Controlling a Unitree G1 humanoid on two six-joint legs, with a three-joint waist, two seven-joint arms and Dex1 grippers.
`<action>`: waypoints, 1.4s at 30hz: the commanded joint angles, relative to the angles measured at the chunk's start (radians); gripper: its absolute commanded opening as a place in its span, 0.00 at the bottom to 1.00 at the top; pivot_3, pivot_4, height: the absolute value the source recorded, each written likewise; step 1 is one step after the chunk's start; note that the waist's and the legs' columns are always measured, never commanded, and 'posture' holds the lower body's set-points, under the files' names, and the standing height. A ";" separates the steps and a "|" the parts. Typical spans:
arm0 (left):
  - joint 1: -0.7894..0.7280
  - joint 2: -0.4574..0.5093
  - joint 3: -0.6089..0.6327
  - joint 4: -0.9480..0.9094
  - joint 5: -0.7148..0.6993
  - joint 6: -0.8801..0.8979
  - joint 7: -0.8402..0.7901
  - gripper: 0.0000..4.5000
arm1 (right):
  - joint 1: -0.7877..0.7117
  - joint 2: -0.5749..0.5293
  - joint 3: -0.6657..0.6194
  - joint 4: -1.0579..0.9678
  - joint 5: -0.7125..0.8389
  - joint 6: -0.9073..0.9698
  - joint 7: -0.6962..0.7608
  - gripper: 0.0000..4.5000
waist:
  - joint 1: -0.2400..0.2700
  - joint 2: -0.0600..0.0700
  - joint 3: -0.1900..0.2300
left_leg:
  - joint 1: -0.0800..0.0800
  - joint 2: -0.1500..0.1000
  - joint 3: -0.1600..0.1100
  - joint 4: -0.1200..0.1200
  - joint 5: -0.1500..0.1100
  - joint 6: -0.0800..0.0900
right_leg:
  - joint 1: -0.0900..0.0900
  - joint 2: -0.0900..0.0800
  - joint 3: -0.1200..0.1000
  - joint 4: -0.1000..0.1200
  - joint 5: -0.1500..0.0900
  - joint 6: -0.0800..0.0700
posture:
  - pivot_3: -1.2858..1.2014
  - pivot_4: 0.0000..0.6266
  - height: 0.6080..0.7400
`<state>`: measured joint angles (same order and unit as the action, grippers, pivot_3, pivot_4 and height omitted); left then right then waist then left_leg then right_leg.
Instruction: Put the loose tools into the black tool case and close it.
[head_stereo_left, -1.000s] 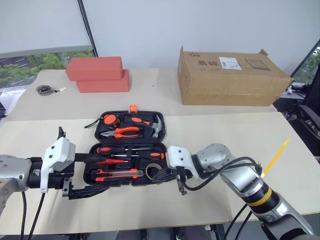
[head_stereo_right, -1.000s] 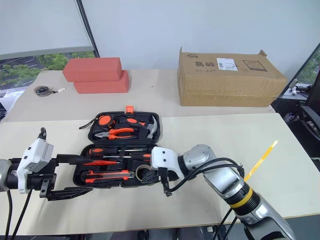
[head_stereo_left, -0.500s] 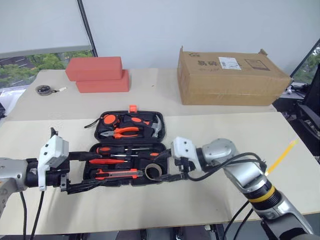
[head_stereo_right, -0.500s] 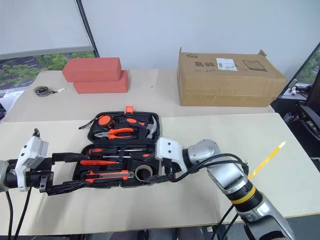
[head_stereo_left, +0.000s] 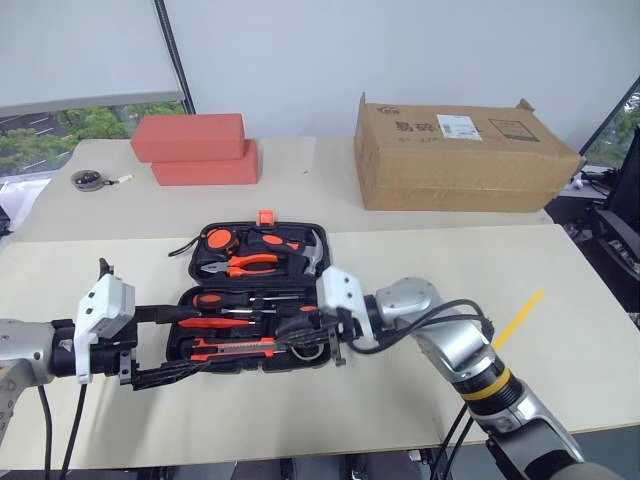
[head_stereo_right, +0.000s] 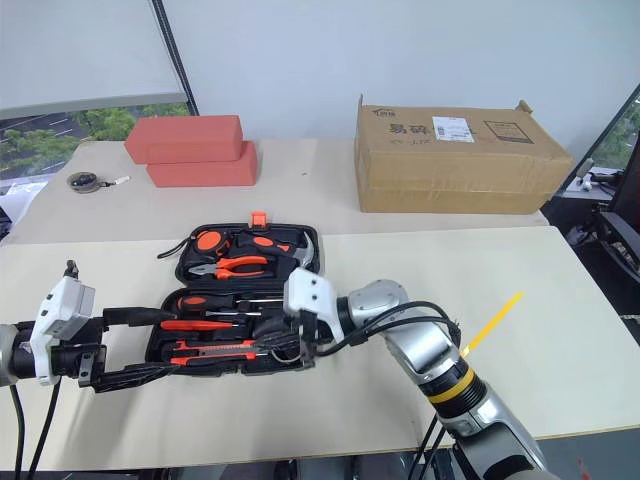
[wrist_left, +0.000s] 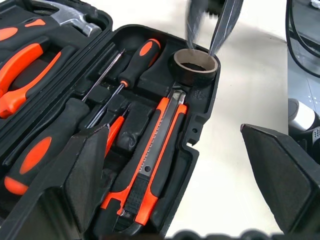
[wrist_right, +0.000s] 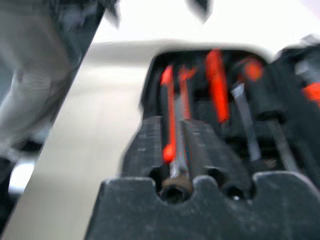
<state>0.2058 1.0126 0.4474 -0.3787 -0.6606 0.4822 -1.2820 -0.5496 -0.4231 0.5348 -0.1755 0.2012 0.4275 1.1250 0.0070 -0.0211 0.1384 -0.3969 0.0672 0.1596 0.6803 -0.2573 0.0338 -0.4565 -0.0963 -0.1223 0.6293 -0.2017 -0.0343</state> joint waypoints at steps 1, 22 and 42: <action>0.011 -0.005 0.027 -0.026 -0.008 -0.019 -0.013 1.00 | -0.003 -0.050 0.016 0.023 -0.062 -0.063 0.024 0.00 | 0.000 0.000 0.000 | 0.000 0.000 0.000 0.000 0.000 0.000 | 0.000 0.000 0.000 0.000 0.000 0.000 | 0.52 0.24 0.79; -0.227 -0.170 -0.006 0.280 0.062 -0.052 0.245 1.00 | -0.133 0.107 -0.336 0.279 0.045 0.141 -0.292 0.07 | 0.001 -0.001 -0.001 | 0.002 0.001 0.000 0.000 0.001 -0.001 | 0.001 0.001 0.000 0.001 0.003 -0.004 | 0.52 0.24 0.79; -0.542 -0.226 -0.119 0.676 0.176 0.007 0.378 1.00 | -0.328 0.300 -0.499 0.695 0.070 0.251 -0.503 0.18 | -0.037 -0.003 -0.002 | 0.000 0.001 0.002 -0.002 0.010 -0.002 | 0.000 0.002 0.000 0.001 0.007 -0.010 | 0.52 0.24 0.79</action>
<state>-0.3158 0.7776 0.3243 0.2991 -0.4903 0.5024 -0.9069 -0.8529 -0.1313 0.0468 0.5215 0.2581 0.6878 0.6229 -0.0297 -0.0242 0.1366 -0.3964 0.0683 0.1618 0.6784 -0.2475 0.0312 -0.4568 -0.0947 -0.1218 0.6310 -0.1951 -0.0439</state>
